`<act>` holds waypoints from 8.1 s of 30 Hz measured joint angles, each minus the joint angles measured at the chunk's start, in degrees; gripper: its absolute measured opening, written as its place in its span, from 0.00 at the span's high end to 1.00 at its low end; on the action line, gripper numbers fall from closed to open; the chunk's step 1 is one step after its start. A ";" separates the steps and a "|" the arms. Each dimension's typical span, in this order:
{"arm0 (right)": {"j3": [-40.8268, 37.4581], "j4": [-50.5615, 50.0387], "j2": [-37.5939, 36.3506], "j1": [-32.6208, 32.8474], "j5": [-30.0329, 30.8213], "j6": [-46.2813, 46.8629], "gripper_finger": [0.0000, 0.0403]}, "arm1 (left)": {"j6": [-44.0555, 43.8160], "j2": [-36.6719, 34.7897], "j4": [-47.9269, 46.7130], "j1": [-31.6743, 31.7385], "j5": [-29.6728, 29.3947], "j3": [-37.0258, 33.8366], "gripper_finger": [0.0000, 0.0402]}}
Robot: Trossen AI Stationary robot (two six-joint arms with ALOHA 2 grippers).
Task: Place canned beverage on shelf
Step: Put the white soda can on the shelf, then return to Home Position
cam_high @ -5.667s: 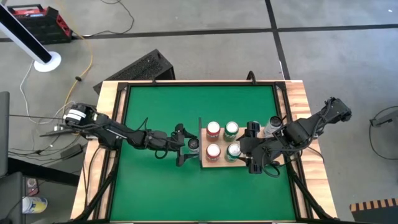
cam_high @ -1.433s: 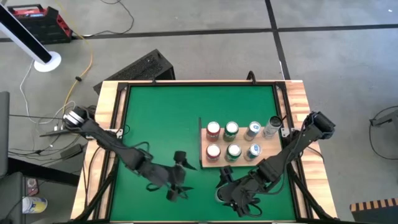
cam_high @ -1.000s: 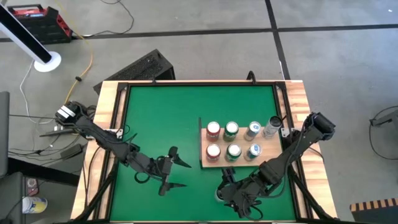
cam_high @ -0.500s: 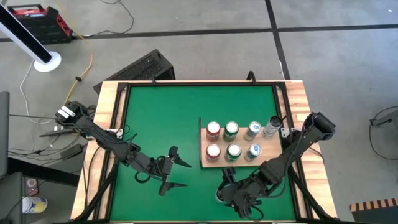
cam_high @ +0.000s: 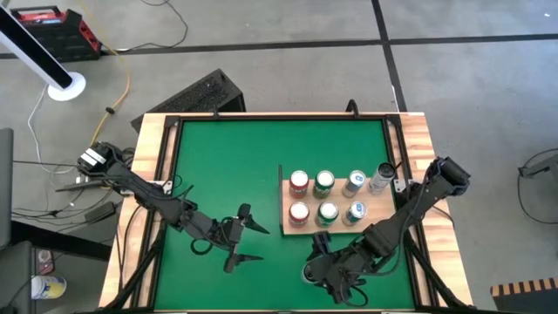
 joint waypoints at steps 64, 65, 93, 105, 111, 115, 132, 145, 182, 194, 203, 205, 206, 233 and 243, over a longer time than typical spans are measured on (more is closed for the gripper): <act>-2.60 0.20 -0.38 0.00 -0.72 1.53 0.31 | 0.20 0.03 -0.50 0.02 1.57 0.04 0.17; -2.64 -0.88 -0.87 0.00 -0.74 1.55 0.32 | 0.17 0.03 -0.50 0.02 1.58 0.04 0.17; -9.72 -44.83 -34.64 21.80 15.61 38.93 0.32 | 0.01 0.03 2.81 0.02 1.55 0.04 0.17; -21.76 -47.18 -47.53 22.14 17.37 41.55 0.32 | -1.09 0.01 5.03 0.02 1.27 0.56 0.17; -22.58 -49.37 -49.89 22.14 18.07 41.42 0.30 | -0.02 -0.01 5.04 0.03 1.07 1.84 0.17; -22.60 -50.46 -50.48 22.12 19.79 40.97 0.30 | 0.66 -0.03 5.01 0.03 1.04 1.97 0.17; -22.60 -50.14 -50.58 22.14 19.93 41.98 0.29 | 0.66 -0.03 4.72 0.03 1.08 1.97 0.17; -24.70 -48.80 -50.58 22.14 19.78 43.58 0.29 | 0.63 -0.03 4.70 0.02 1.69 1.95 0.17; -26.67 -47.36 -51.76 22.08 17.08 43.05 0.29 | 1.99 -0.03 4.70 0.02 2.91 1.92 0.17; -26.67 -47.26 -51.71 22.08 17.05 41.51 0.29 | 1.99 -0.03 4.70 0.02 2.91 1.92 0.17; -26.67 -48.20 -51.59 22.08 17.27 41.68 0.29 | 1.99 -0.03 4.70 0.02 2.89 1.92 0.17; -26.67 -48.23 -51.60 22.08 17.27 41.68 0.29 | 1.99 -0.03 4.70 0.02 2.90 1.92 0.17; -26.67 -48.25 -51.60 22.08 17.27 41.68 0.29 | 1.99 -0.03 4.70 0.02 2.89 1.92 0.17; -14.53 -50.05 -51.68 14.63 17.98 33.89 0.02 | 2.75 -0.46 4.52 0.17 2.14 1.87 0.17; -9.67 -43.30 -53.47 12.82 29.98 26.92 0.08 | 9.40 -14.09 -5.84 3.68 -3.29 1.86 0.17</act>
